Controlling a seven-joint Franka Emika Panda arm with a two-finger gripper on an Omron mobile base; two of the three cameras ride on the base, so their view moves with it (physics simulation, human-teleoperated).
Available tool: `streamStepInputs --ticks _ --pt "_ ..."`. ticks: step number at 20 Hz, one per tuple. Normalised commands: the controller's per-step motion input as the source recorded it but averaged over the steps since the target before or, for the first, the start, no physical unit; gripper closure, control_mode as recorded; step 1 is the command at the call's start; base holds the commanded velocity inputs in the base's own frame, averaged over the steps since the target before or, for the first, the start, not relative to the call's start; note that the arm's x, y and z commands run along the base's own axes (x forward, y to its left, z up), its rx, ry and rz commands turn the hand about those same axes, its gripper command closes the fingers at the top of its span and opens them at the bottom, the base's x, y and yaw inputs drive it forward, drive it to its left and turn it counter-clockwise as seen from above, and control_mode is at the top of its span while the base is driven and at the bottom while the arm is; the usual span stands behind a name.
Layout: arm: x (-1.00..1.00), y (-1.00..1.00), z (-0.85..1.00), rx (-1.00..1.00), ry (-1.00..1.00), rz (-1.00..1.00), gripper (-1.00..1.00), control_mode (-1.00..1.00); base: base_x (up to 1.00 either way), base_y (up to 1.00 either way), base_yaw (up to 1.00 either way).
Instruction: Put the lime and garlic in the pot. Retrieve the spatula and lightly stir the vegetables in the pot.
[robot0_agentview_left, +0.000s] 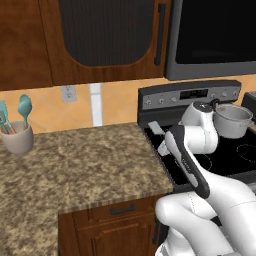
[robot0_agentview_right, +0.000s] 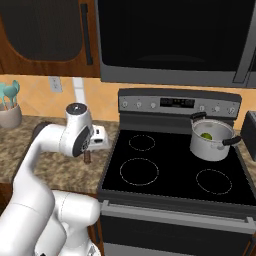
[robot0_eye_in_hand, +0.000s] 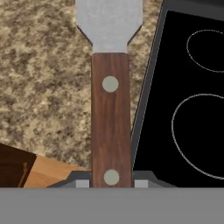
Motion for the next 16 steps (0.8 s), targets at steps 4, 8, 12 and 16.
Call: streamStepInputs --ticks 4,8,12,16 --pt "-0.2 0.0 0.62 -0.01 0.0 0.03 1.0 -1.0 0.0 0.0 0.0" --pt "0.0 0.0 0.0 0.0 0.0 0.0 1.0 -1.0 0.0 0.0 0.0" --pt "0.0 0.0 0.0 0.0 0.0 0.0 1.0 -1.0 0.0 0.0 0.0" --pt "0.0 0.0 0.0 0.0 0.0 0.0 1.0 -1.0 0.0 0.0 0.0"
